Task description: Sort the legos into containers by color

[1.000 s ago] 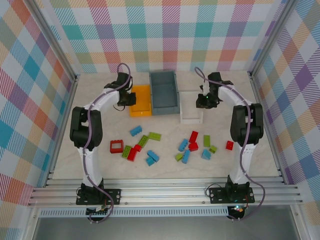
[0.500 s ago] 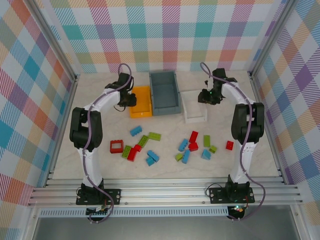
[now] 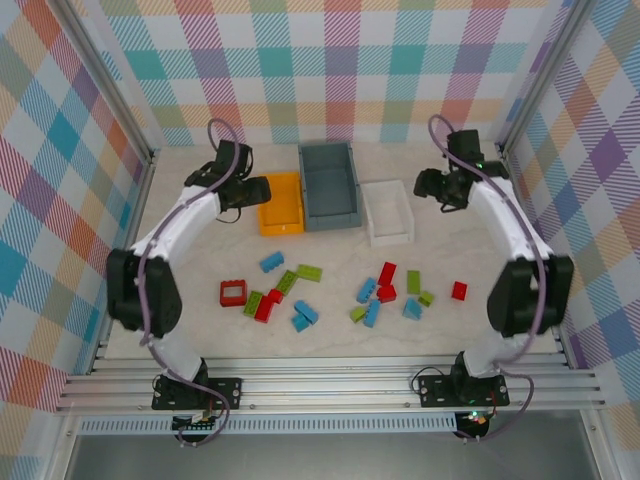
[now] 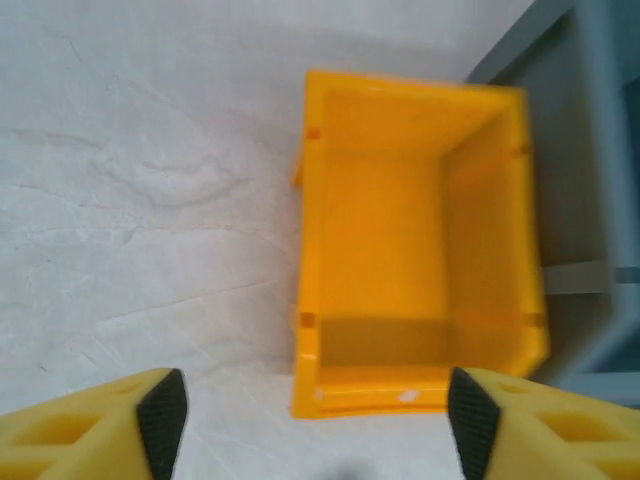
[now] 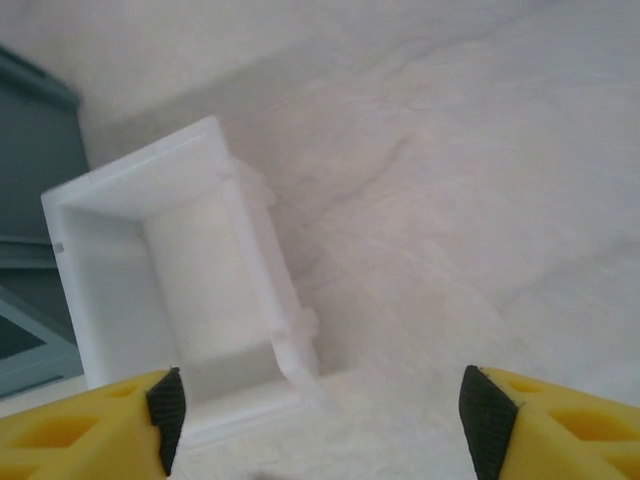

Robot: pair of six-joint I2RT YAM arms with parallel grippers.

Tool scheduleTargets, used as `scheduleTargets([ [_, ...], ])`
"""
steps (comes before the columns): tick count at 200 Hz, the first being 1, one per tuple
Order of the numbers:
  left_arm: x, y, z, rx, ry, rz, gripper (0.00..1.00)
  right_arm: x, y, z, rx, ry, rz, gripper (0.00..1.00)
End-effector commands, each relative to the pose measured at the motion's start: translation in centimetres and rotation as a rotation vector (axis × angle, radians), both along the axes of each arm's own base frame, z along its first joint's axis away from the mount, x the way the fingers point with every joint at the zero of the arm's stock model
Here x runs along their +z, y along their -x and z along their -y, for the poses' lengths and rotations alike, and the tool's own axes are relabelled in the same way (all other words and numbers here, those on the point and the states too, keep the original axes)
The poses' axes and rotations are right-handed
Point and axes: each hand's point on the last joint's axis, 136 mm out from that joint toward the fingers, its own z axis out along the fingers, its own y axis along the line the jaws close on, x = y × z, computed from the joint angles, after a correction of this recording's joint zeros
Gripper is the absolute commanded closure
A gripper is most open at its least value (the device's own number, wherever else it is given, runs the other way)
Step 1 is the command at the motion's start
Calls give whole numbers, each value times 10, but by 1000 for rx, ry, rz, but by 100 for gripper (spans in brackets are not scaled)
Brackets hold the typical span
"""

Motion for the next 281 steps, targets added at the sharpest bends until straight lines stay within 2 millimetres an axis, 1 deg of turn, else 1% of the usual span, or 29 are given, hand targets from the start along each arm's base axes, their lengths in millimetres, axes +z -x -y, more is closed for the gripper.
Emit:
scheduleTargets([
  [1, 27, 38, 62, -76, 132, 73, 26, -30, 63, 38, -249, 0, -116, 22],
  [6, 29, 49, 75, -98, 150, 83, 26, -33, 75, 41, -276, -19, -118, 21],
  [19, 31, 78, 110, -161, 218, 102, 26, -52, 104, 51, -342, -66, -164, 19],
  [29, 27, 100, 134, -196, 266, 109, 24, -67, 124, 57, -390, -91, -209, 19],
  [39, 21, 125, 159, -241, 324, 110, 24, -82, 139, 59, -416, -123, -246, 19],
  [42, 25, 129, 169, -257, 352, 132, 23, -86, 142, 60, -419, -133, -253, 18],
  [52, 21, 152, 190, -291, 380, 141, 23, -99, 152, 60, -433, -166, -286, 18],
  [58, 20, 166, 202, -316, 389, 147, 22, -108, 156, 60, -441, -203, -305, 17],
  [74, 13, 197, 229, -377, 388, 151, 22, -123, 157, 59, -443, -267, -339, 16],
  [89, 3, 214, 245, -404, 391, 126, 23, -137, 156, 59, -424, -270, -388, 15],
  [100, -2, 223, 253, -421, 391, 114, 23, -147, 156, 59, -417, -265, -421, 15],
  [117, -3, 231, 259, -439, 386, 112, 23, -158, 157, 59, -407, -260, -445, 14],
  [136, -1, 235, 265, -455, 400, 116, 23, -168, 157, 57, -398, -271, -456, 14],
  [146, 0, 237, 268, -465, 407, 117, 23, -173, 156, 54, -394, -284, -470, 15],
  [160, -1, 237, 270, -470, 409, 112, 23, -179, 153, 53, -390, -291, -481, 21],
  [171, -2, 239, 272, -477, 412, 106, 23, -182, 152, 54, -389, -288, -488, 28],
  [191, -3, 240, 271, -478, 411, 100, 23, -184, 151, 54, -391, -287, -494, 40],
  [192, -4, 240, 271, -478, 411, 99, 23, -184, 151, 55, -393, -286, -495, 42],
  [212, -5, 240, 269, -472, 409, 97, 24, -186, 152, 56, -399, -277, -504, 50],
  [232, -7, 241, 266, -466, 409, 95, 24, -186, 152, 56, -394, -274, -499, 60],
  [248, -3, 240, 262, -454, 410, 104, 24, -176, 148, 54, -369, -231, -464, 65],
  [260, 5, 238, 255, -436, 407, 125, 24, -155, 140, 46, -313, -163, -398, 66],
  [271, 16, 236, 245, -414, 401, 155, 24, -128, 129, 28, -232, -110, -314, 66],
  [281, 25, 233, 234, -383, 386, 186, 25, -102, 118, 6, -150, -69, -236, 65],
])
